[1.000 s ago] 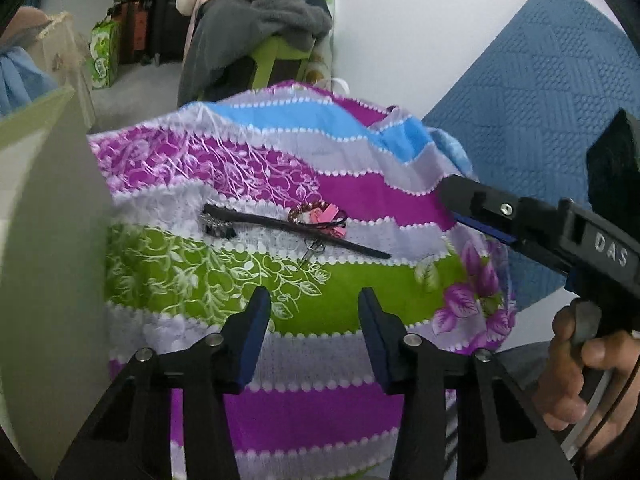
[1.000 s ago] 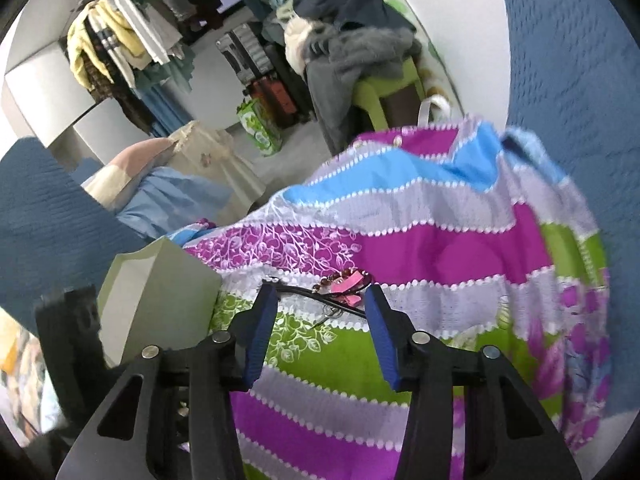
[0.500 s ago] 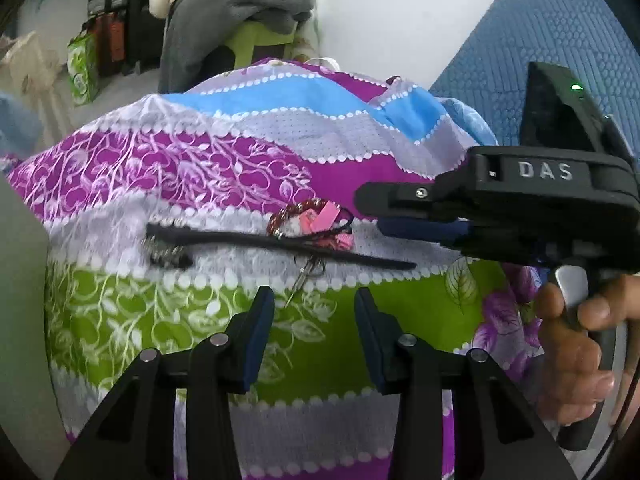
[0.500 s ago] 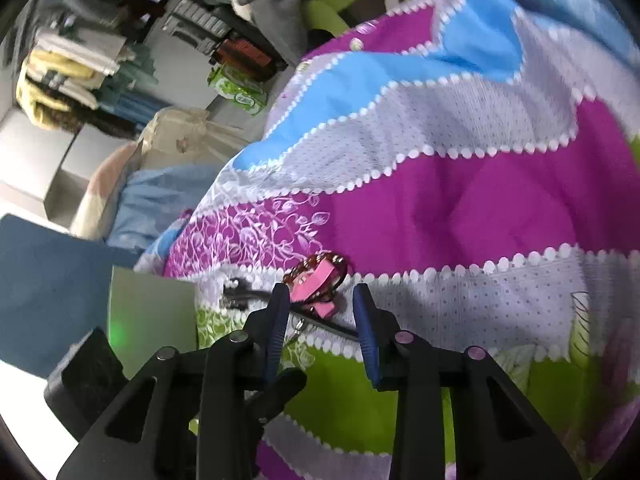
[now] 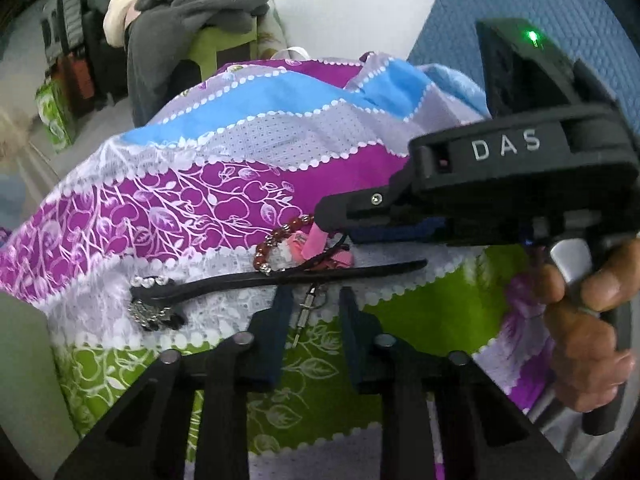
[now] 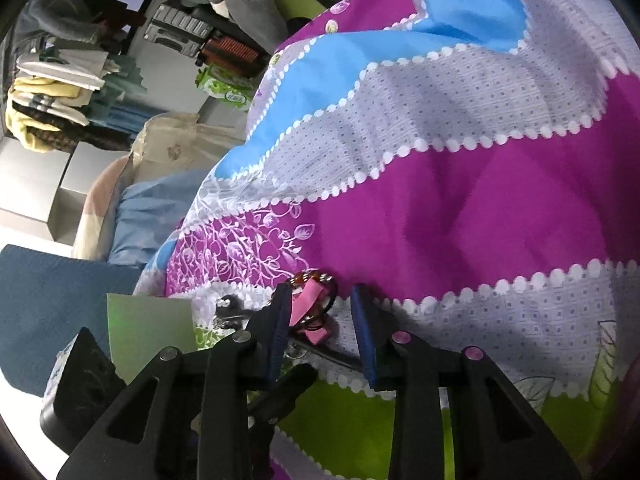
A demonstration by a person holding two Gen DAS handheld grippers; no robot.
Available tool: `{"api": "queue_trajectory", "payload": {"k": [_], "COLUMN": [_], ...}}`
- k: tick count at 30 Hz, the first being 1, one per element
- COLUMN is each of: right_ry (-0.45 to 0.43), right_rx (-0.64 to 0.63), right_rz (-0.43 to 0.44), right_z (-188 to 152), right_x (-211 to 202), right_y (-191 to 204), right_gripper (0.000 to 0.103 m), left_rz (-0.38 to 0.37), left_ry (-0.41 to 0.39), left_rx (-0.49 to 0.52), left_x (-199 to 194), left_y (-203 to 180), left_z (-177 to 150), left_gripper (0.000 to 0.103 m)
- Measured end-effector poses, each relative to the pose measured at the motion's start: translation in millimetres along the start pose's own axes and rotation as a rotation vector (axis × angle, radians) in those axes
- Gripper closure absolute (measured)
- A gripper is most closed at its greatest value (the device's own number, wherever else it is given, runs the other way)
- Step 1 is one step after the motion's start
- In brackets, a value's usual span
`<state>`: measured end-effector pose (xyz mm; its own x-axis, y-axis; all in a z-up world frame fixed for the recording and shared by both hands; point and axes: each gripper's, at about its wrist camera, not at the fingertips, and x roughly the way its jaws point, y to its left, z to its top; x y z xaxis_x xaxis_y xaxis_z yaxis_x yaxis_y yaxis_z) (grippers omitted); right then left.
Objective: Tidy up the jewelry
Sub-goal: 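Grasp the black hairpin with the right tool while the left tool grasps the small silver ring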
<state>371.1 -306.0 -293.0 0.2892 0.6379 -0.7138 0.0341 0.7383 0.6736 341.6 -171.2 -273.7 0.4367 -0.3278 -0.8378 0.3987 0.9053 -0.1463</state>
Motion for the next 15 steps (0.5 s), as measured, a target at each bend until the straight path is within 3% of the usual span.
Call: {"api": "queue_trajectory", "payload": {"k": [4, 8, 11, 13, 15], "right_ry": [-0.001, -0.007, -0.041, -0.063, -0.066], "right_rx": [0.013, -0.001, -0.048, -0.077, -0.089], "right_rz": [-0.008, -0.024, -0.019, -0.013, -0.005], "right_z": [0.5, -0.4, -1.1, -2.6, -4.7], "right_x": [3.2, 4.3, -3.3, -8.9, -11.2], "right_y": [0.6, 3.9, 13.6, 18.9, 21.6], "right_gripper": [0.082, 0.097, 0.098, 0.099, 0.100], "left_rz": [-0.002, -0.006, -0.020, -0.033, -0.045], "left_ry": [-0.001, -0.010, -0.013, -0.027, -0.015], "left_rx": [-0.014, -0.051, -0.097, -0.121, -0.162], "left_x": [2.0, -2.9, -7.7, -15.7, -20.1], "left_y": [1.8, 4.2, 8.0, 10.4, 14.8], "left_z": [0.2, -5.9, -11.7, -18.1, -21.3], "left_gripper": [0.088, 0.089, 0.089, 0.103, 0.103]}}
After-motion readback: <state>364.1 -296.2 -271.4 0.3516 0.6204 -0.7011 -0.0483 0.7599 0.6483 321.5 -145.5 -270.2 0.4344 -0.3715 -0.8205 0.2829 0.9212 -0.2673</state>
